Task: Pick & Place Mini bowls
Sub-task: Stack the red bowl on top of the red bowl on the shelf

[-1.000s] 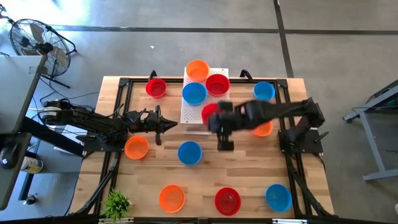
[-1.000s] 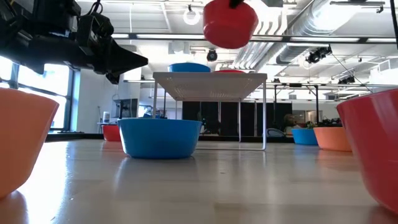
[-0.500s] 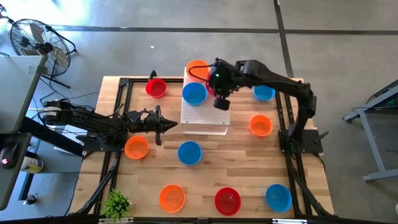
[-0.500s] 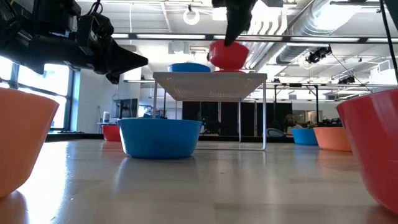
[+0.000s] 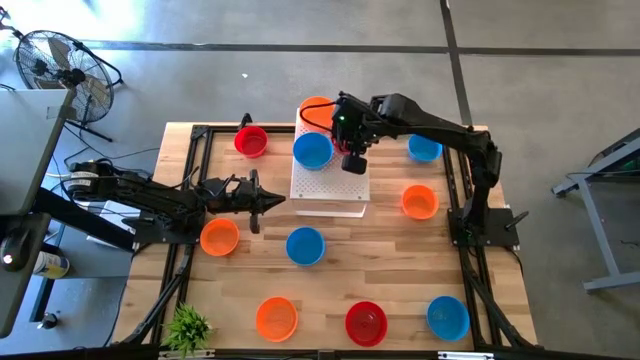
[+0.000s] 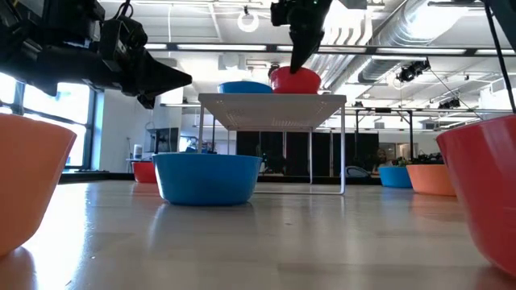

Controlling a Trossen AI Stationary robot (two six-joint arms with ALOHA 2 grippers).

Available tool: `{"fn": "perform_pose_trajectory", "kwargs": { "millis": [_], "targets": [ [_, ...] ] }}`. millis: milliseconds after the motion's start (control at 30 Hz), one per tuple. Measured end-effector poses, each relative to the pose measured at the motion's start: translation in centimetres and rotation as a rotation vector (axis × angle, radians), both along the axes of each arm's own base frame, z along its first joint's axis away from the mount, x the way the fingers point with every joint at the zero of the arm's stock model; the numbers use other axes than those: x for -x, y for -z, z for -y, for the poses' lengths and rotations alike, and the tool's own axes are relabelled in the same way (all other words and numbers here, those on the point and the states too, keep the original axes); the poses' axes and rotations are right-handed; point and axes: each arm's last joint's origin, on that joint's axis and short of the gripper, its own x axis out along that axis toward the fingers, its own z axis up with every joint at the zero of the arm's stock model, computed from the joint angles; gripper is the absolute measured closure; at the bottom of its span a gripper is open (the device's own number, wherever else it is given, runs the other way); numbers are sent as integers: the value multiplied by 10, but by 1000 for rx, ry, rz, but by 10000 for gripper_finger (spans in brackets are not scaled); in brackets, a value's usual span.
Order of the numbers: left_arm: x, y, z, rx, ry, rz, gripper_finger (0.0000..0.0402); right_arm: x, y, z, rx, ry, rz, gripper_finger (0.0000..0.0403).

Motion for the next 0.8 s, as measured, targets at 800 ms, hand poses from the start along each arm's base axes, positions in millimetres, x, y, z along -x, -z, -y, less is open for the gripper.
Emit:
{"fn": "perform_pose_trajectory", "kwargs": {
  "millis": [800],
  "targets": [
    [0, 0, 0, 0, 1, 0, 401, -1, 4, 1, 4, 12, 1, 326]
  ]
}}
